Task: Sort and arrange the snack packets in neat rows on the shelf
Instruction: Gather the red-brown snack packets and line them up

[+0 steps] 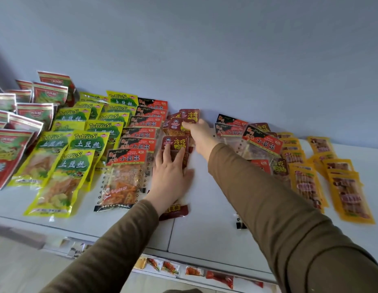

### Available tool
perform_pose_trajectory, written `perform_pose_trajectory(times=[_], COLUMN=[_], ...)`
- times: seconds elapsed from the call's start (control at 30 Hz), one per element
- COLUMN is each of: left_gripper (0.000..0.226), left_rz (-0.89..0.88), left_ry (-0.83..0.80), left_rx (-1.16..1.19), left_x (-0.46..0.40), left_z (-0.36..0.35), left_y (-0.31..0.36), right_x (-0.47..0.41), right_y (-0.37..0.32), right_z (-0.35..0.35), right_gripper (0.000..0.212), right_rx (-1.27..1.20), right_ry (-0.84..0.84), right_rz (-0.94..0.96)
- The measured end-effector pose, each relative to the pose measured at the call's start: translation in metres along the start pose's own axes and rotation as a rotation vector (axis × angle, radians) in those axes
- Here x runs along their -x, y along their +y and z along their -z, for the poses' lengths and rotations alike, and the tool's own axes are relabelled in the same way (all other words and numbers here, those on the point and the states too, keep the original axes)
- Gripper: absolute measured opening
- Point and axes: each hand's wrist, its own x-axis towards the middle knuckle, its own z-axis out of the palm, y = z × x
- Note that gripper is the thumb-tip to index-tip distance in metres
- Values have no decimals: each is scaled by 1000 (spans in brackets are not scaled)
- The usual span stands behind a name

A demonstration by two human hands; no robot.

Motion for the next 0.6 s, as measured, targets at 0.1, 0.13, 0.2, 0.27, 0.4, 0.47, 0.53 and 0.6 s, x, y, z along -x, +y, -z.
perform_pose_trajectory(times=[0.1, 0.13, 0.2, 0.27, 0.4, 0.47, 0.53, 0.6], left_gripper=[74, 72, 71, 71, 78, 86, 87, 76], left_rz=[-16, -29, -40, -35, 64, 139, 190, 252], left_ry=[-33, -31, -32, -12, 18, -2, -5, 9], left_rx=[-4, 22, 112, 200, 432, 568, 665, 748], left_x=[0, 0, 0, -6, -40, -61, -79, -92], left_z=[5, 7, 12, 20, 36, 37, 38, 42], left_y=[-2, -2, -2, -1, 3, 0, -1, -1], right_x=[-2, -3, -4, -2, 0, 2, 5, 5], right_y=[2, 1, -2, -2, 6, 8, 8, 10], right_z=[-7, -7, -4, 1, 10, 13, 16, 17], right_gripper=[38, 34, 26, 23, 30, 30, 31, 33], right_rx=[-3, 8, 58, 80, -16, -74, -115, -114], right_ry=[45, 61, 87, 118, 154, 139, 95, 60], right_rz=[-2, -1, 13, 33, 90, 121, 132, 131])
